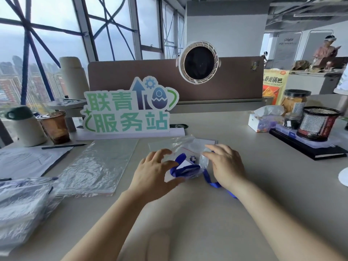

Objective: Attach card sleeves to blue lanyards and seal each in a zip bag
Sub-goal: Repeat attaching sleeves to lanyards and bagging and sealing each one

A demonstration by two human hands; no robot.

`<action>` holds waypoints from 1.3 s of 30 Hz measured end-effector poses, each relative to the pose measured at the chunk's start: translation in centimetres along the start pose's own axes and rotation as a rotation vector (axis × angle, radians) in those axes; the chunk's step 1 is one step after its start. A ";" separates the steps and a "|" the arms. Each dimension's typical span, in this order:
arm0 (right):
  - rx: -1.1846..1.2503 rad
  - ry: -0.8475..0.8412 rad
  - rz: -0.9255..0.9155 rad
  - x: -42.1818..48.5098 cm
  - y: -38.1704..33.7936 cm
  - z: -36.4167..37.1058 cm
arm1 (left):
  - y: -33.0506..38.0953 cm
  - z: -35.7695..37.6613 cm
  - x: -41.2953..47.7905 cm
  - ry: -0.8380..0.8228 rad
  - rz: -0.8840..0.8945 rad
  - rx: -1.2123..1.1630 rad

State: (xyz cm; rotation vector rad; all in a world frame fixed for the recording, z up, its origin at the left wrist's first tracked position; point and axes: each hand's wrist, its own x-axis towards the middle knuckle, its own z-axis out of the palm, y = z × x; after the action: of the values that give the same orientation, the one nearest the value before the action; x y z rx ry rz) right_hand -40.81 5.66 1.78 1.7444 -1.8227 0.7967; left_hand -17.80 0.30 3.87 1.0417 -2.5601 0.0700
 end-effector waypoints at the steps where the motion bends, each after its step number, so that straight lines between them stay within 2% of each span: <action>1: -0.008 -0.001 -0.007 0.3 0.0 -0.3 | -0.4 -0.3 -0.3 -0.044 0.003 0.032; 4: -0.001 -0.003 -0.024 1.3 -0.5 -1.5 | -1.0 -1.0 -0.6 -0.084 -0.012 0.130; 10: -0.016 -0.068 -0.089 4.0 -1.5 -4.8 | -1.9 -2.7 0.8 0.064 0.056 0.193; 14: 0.036 -0.148 -0.071 6.9 -0.9 -7.8 | -3.0 -6.5 2.8 0.179 0.031 0.159; 18: 0.157 -0.083 -0.029 10.2 -0.2 -11.4 | -3.0 -11.4 4.9 0.315 -0.012 0.034; 20: 0.114 -0.141 -0.048 11.4 -0.1 -12.6 | -2.9 -12.8 5.5 0.311 -0.003 0.031; 23: 0.186 -0.056 -0.030 12.9 0.1 -13.9 | -2.7 -14.2 5.7 0.351 0.013 -0.033; 27: 0.182 -0.057 -0.045 14.0 0.3 -15.4 | -2.9 -15.8 6.1 0.347 0.077 -0.087; 33: 0.201 -0.116 -0.025 14.6 0.3 -16.9 | -3.4 -17.7 6.9 0.180 0.092 -0.245; 36: 0.195 -0.102 -0.013 14.6 0.2 -17.4 | -3.1 -18.2 6.9 0.209 0.075 -0.352; 39: 0.261 -0.063 0.023 14.6 -0.3 -17.8 | -2.9 -19.0 6.9 0.306 0.058 -0.384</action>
State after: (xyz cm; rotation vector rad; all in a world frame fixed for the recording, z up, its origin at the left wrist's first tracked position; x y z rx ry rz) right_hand -42.26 7.80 24.67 1.9303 -1.8505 1.0394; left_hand -14.28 -2.91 23.72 0.7461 -2.2094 -0.2225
